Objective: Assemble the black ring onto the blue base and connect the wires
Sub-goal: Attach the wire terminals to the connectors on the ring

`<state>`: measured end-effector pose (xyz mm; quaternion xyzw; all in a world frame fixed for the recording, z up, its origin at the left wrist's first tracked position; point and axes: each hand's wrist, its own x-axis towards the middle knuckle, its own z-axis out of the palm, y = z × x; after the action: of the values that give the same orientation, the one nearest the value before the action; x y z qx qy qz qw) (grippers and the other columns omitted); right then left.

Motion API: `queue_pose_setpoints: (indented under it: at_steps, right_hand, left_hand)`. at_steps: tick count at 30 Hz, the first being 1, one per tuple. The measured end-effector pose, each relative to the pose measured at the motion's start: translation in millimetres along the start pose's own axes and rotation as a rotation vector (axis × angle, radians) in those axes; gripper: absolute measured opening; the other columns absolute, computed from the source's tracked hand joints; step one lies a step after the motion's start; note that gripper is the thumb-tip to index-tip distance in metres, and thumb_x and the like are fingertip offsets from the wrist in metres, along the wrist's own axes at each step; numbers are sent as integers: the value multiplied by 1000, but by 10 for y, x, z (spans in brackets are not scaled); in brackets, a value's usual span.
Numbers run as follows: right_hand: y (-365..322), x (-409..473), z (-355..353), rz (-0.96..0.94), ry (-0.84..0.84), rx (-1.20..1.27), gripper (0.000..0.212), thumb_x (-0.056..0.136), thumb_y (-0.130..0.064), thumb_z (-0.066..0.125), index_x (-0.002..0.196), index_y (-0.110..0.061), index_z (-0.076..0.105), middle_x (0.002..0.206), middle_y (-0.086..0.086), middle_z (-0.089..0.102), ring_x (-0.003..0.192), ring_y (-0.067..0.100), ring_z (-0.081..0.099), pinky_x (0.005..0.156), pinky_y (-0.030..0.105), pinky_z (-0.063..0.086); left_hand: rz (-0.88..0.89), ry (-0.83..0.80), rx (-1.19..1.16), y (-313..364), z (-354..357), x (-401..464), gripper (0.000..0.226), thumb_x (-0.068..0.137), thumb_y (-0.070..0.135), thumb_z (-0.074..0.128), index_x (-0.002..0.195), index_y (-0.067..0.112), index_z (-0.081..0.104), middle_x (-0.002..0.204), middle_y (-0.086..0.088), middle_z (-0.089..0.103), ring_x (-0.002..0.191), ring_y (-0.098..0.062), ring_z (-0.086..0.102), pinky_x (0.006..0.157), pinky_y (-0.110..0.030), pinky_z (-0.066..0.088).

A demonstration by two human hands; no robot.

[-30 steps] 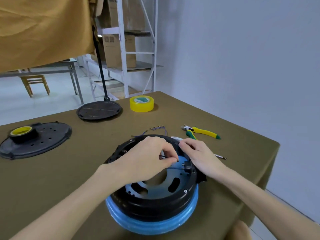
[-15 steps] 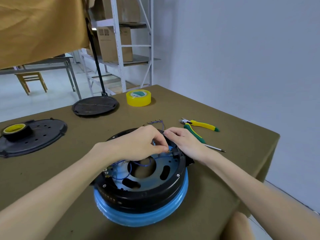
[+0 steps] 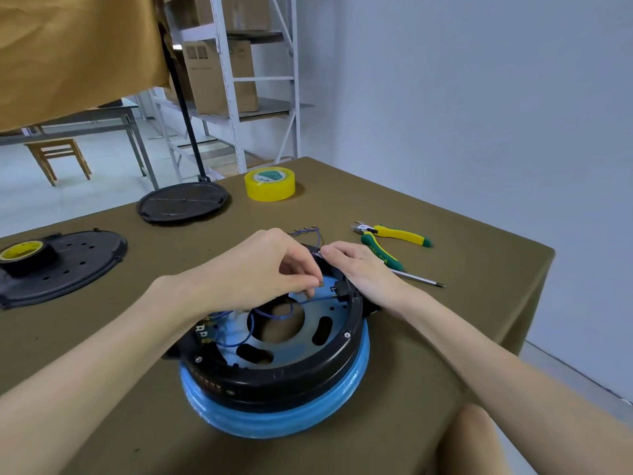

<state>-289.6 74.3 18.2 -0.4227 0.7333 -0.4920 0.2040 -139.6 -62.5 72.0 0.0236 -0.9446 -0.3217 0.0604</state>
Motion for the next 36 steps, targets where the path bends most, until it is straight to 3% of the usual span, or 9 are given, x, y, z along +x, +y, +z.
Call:
queue_pose_setpoints:
  at_steps: [5, 15, 18, 22, 25, 29, 33, 36]
  right_hand:
    - [31, 10, 8, -2, -3, 33, 38, 110, -34, 47, 109, -4, 71, 95, 6, 62, 89, 13, 54, 85, 33, 42]
    - [57, 21, 18, 31, -2, 70, 34, 109, -35, 48, 106, -11, 71, 91, -2, 63, 84, 8, 57, 79, 27, 43]
    - [53, 16, 19, 33, -3, 73, 33, 109, -34, 48, 105, -10, 70, 94, 2, 63, 88, 12, 57, 82, 31, 43]
    - [37, 2, 18, 21, -8, 71, 31, 110, -33, 47, 95, -11, 64, 80, -1, 49, 77, 12, 44, 72, 30, 34]
    - [34, 5, 21, 17, -6, 81, 32, 109, -31, 48, 95, -9, 65, 79, -1, 49, 77, 13, 44, 72, 31, 33]
    - [45, 13, 20, 40, 12, 53, 39, 109, -35, 48, 107, -2, 69, 91, 3, 60, 86, 12, 53, 81, 32, 41]
    - [37, -1, 28, 34, 17, 54, 41, 109, -36, 47, 108, -1, 69, 94, 7, 60, 90, 13, 53, 87, 36, 42]
    - [26, -2, 29, 43, 18, 55, 40, 109, -37, 47, 111, -5, 70, 110, 19, 69, 96, 18, 59, 99, 45, 47]
  left_hand:
    - [-38, -29, 8, -1, 87, 55, 8, 99, 22, 69, 97, 26, 76, 80, 14, 78, 74, -1, 73, 74, -12, 54]
    - [54, 136, 25, -13, 32, 29, 9, 90, 22, 79, 93, 31, 80, 84, 20, 76, 83, -3, 73, 83, -21, 58]
    - [83, 179, -25, 57, -47, 79, 9, 91, 19, 79, 95, 27, 80, 84, 15, 78, 80, -3, 75, 79, -18, 59]
    - [141, 278, -91, 177, -80, 115, 7, 96, 21, 74, 101, 25, 77, 80, 16, 77, 73, -3, 75, 75, -13, 56]
    - [117, 244, -15, 175, -41, 101, 10, 98, 24, 71, 97, 32, 77, 77, 17, 75, 69, 0, 71, 68, -12, 54]
    - [-31, 74, 115, 55, 37, 91, 10, 95, 30, 74, 88, 35, 79, 78, 28, 71, 75, 9, 66, 65, -3, 44]
    - [-69, 88, 130, -2, 171, 56, 14, 92, 34, 76, 79, 35, 78, 68, 28, 69, 64, 7, 64, 60, -6, 42]
    - [-61, 105, 130, 6, 206, 35, 16, 94, 32, 73, 78, 35, 76, 61, 31, 65, 49, 2, 59, 54, -6, 41]
